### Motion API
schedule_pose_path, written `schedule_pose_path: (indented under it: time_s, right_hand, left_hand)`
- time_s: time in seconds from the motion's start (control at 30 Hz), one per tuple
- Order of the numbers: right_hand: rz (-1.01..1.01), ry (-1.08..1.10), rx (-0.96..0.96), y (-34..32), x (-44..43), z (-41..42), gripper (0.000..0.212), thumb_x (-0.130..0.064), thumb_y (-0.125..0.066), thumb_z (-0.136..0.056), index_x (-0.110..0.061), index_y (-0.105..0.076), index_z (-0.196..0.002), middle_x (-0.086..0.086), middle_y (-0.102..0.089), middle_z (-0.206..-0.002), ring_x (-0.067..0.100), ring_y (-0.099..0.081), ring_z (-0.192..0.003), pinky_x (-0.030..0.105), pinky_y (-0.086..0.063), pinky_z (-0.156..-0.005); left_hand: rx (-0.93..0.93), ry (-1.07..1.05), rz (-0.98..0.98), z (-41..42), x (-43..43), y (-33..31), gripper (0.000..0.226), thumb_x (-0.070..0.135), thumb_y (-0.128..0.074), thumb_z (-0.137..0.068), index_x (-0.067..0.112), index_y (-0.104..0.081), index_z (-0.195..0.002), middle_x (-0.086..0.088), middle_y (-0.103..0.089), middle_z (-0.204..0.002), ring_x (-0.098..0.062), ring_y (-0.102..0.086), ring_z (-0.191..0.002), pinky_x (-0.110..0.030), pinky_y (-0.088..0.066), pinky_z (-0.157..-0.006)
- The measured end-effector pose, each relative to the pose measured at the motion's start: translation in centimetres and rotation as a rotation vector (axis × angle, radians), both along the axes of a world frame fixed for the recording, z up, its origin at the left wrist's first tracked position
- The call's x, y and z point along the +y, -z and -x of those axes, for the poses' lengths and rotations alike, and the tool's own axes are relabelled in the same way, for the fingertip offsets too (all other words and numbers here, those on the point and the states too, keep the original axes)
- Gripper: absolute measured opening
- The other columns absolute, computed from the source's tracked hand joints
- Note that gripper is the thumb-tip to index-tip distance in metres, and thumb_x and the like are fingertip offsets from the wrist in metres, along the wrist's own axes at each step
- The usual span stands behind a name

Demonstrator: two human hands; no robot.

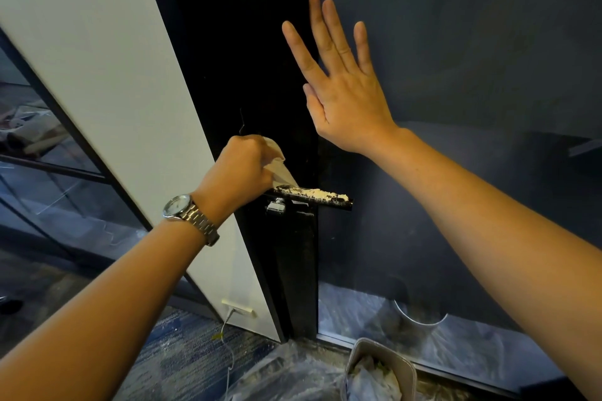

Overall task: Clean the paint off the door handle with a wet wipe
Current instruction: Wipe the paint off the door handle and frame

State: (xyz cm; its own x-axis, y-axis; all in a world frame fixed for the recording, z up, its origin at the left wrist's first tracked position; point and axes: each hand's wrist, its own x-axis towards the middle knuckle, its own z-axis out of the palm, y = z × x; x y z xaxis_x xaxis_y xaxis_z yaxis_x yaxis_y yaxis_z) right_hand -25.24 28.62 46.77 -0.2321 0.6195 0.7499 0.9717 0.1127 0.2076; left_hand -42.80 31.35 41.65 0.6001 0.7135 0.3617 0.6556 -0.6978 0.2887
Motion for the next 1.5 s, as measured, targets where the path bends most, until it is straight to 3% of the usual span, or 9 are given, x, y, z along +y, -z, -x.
schedule_pose_path:
  time_s: [0.17, 0.37, 0.5, 0.7, 0.9, 1.03, 1.2, 1.37, 1.5]
  right_hand:
    - [0.006, -0.014, 0.004, -0.1, 0.0, 0.0, 0.059, -0.023, -0.032, -0.092, -0.013, -0.015, -0.148, 0.021, -0.011, -0.155, 0.034, -0.007, -0.144, 0.041, 0.009, -0.113]
    - [0.005, -0.028, 0.012, 0.0, 0.1, -0.1, 0.06, -0.022, -0.033, -0.092, -0.014, -0.014, -0.148, 0.02, -0.01, -0.155, 0.033, -0.006, -0.144, 0.035, 0.017, -0.111]
    - [0.007, -0.02, 0.005, 0.0, 0.1, -0.2, 0.059, -0.022, -0.033, -0.093, -0.014, -0.014, -0.148, 0.02, -0.01, -0.155, 0.033, -0.006, -0.144, 0.04, 0.011, -0.112]
    - [-0.002, -0.028, 0.006, 0.1, 0.1, -0.1, 0.059, -0.021, -0.034, -0.092, -0.014, -0.016, -0.148, 0.021, -0.012, -0.155, 0.033, -0.009, -0.144, 0.043, 0.005, -0.113]
    - [0.002, -0.021, 0.002, 0.1, 0.1, -0.2, 0.06, -0.021, -0.033, -0.092, -0.014, -0.015, -0.148, 0.021, -0.011, -0.155, 0.033, -0.008, -0.144, 0.045, 0.005, -0.113]
    - [0.001, -0.027, 0.008, 0.1, 0.0, -0.2, 0.06, -0.021, -0.033, -0.092, -0.014, -0.015, -0.148, 0.02, -0.011, -0.155, 0.033, -0.008, -0.144, 0.045, 0.004, -0.114]
    - [0.006, -0.026, 0.016, 0.0, 0.0, -0.1, 0.06, -0.021, -0.034, -0.091, -0.014, -0.014, -0.148, 0.02, -0.011, -0.155, 0.033, -0.008, -0.144, 0.044, 0.005, -0.114]
    - [0.016, -0.037, 0.018, 0.0, 0.0, -0.2, 0.06, -0.02, -0.035, -0.093, -0.014, -0.014, -0.148, 0.02, -0.01, -0.155, 0.032, -0.007, -0.144, 0.044, 0.005, -0.114]
    - [0.001, -0.035, 0.019, 0.0, 0.0, -0.2, 0.06, -0.019, -0.036, -0.091, -0.013, -0.016, -0.148, 0.02, -0.012, -0.155, 0.033, -0.008, -0.144, 0.044, 0.005, -0.114]
  left_hand:
    - [-0.03, -0.042, 0.048, 0.6, 0.4, -0.6, 0.027, 0.008, -0.059, -0.084, 0.004, -0.064, -0.11, -0.014, -0.067, -0.105, -0.025, -0.063, -0.081, -0.027, -0.052, -0.076]
    - [0.078, -0.01, 0.001, -0.6, -0.5, -0.3, 0.027, 0.009, -0.058, -0.083, 0.002, -0.064, -0.109, -0.012, -0.06, -0.114, -0.024, -0.06, -0.093, -0.024, -0.048, -0.081]
    - [0.029, -0.032, 0.025, -0.4, 0.1, -0.4, 0.028, 0.006, -0.061, -0.081, -0.002, -0.063, -0.108, -0.016, -0.062, -0.108, -0.025, -0.058, -0.087, -0.022, -0.043, -0.076]
    - [0.069, -0.053, 0.08, 0.2, 1.1, -1.9, 0.028, 0.021, -0.064, -0.081, 0.001, -0.068, -0.1, -0.011, -0.065, -0.092, -0.019, -0.055, -0.081, -0.023, -0.042, -0.078]
    - [0.05, -0.024, -0.011, 0.0, -0.1, -0.3, 0.026, 0.009, -0.062, -0.083, 0.006, -0.066, -0.108, -0.015, -0.066, -0.108, -0.025, -0.062, -0.093, -0.026, -0.046, -0.087]
    - [0.014, -0.076, -0.003, 0.5, 0.4, -0.6, 0.024, 0.009, -0.062, -0.082, 0.005, -0.068, -0.105, -0.017, -0.069, -0.098, -0.017, -0.056, -0.074, -0.022, -0.044, -0.073]
    - [0.047, -0.081, -0.016, -0.6, -0.5, 0.4, 0.029, 0.012, -0.062, -0.083, -0.001, -0.062, -0.11, -0.015, -0.062, -0.113, -0.025, -0.062, -0.098, -0.016, -0.044, -0.081]
    - [-0.169, -0.174, 0.06, -0.4, 0.4, -0.3, 0.015, 0.008, -0.065, -0.079, -0.001, -0.072, -0.089, -0.017, -0.068, -0.08, -0.019, -0.052, -0.065, -0.006, -0.038, -0.049]
    - [-0.188, -0.211, 0.027, -1.8, -0.1, 0.1, 0.02, 0.017, -0.067, -0.079, -0.001, -0.071, -0.087, -0.011, -0.066, -0.084, -0.014, -0.052, -0.067, -0.007, -0.035, -0.051]
